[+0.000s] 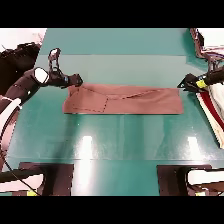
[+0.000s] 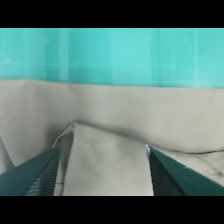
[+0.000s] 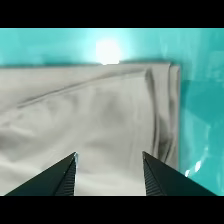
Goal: Fold the shirts.
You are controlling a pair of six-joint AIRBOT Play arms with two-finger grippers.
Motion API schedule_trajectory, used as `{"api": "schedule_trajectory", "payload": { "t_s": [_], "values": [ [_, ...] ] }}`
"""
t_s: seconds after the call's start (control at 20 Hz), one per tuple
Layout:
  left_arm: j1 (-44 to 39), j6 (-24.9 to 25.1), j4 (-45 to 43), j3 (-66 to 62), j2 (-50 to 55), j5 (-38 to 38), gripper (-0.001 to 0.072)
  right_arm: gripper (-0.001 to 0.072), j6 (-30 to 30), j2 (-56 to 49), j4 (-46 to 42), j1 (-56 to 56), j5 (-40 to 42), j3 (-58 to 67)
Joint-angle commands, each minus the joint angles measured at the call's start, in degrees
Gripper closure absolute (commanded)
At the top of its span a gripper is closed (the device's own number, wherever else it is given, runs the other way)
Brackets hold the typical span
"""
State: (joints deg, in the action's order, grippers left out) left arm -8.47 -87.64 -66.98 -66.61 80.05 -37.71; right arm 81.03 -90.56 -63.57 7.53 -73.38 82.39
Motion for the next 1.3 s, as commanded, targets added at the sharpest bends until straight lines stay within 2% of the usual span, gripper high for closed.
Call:
{"api": "schedule_trajectory", "payload": {
  "t_s": [0.0,0.05,0.1,0.15,0.2,0.25,0.3,0.45,0.65,0.7,0.85,1.0,1.25],
  "values": [
    [0.0,0.22,0.15,-4.04,0.09,-6.25,0.01,0.0242,-4.5,-1.97,3.08,4.7,-4.94,0.02],
    [0.0,0.2,0.76,-4.46,-0.09,-7.89,0.0113,0.0242,-5.68,-1.97,3.28,6.49,-5.86,-1.53],
    [0.0,0.22,1.49,-4.46,-0.13,-9.25,0.0346,0.0242,-6.82,-1.99,4.13,8.41,-6.1,-3.43],
    [0.0,0.22,2.6,-4.39,-0.11,-10.34,0.0619,0.0241,-7.23,-1.99,5.03,10.16,-5.46,-5.44],
    [-0.02,0.22,4.0,-4.2,-0.09,-10.08,0.0671,0.0213,-8.15,-2.25,6.67,12.02,-4.52,-7.48],
    [-0.02,0.22,5.9,-4.22,0.09,-9.79,0.0671,0.013,-9.27,-2.75,8.83,13.4,-4.09,-9.05],
    [-0.02,0.22,7.17,-4.22,0.17,-9.73,0.0671,0.0113,-10.71,-3.52,12.0,14.6,-4.07,-10.6],
    [-2.89,0.24,7.91,-4.22,1.09,-8.98,0.0681,0.0116,-13.84,-6.64,17.57,14.4,-4.85,-12.79],
    [-10.4,0.63,8.26,-4.46,5.27,-4.81,0.068,0.0121,-14.12,-9.14,17.51,9.18,-4.61,-12.83],
    [-11.93,0.63,9.11,-5.09,6.56,-3.89,0.0681,0.0161,-14.19,-9.46,17.53,8.04,-4.39,-12.81],
    [-15.8,0.66,10.03,-9.99,11.47,-3.28,0.0681,0.0676,-15.65,-9.38,17.55,6.36,-3.5,-11.91],
    [-18.6,0.66,10.45,-16.09,16.46,-3.41,0.0681,0.0692,-15.47,-6.73,20.85,5.7,-6.45,-7.54],
    [-22.38,0.63,10.47,-23.89,24.65,-4.83,0.0681,0.0692,-11.19,1.95,23.45,-1.07,-7.65,3.8]
  ]
}}
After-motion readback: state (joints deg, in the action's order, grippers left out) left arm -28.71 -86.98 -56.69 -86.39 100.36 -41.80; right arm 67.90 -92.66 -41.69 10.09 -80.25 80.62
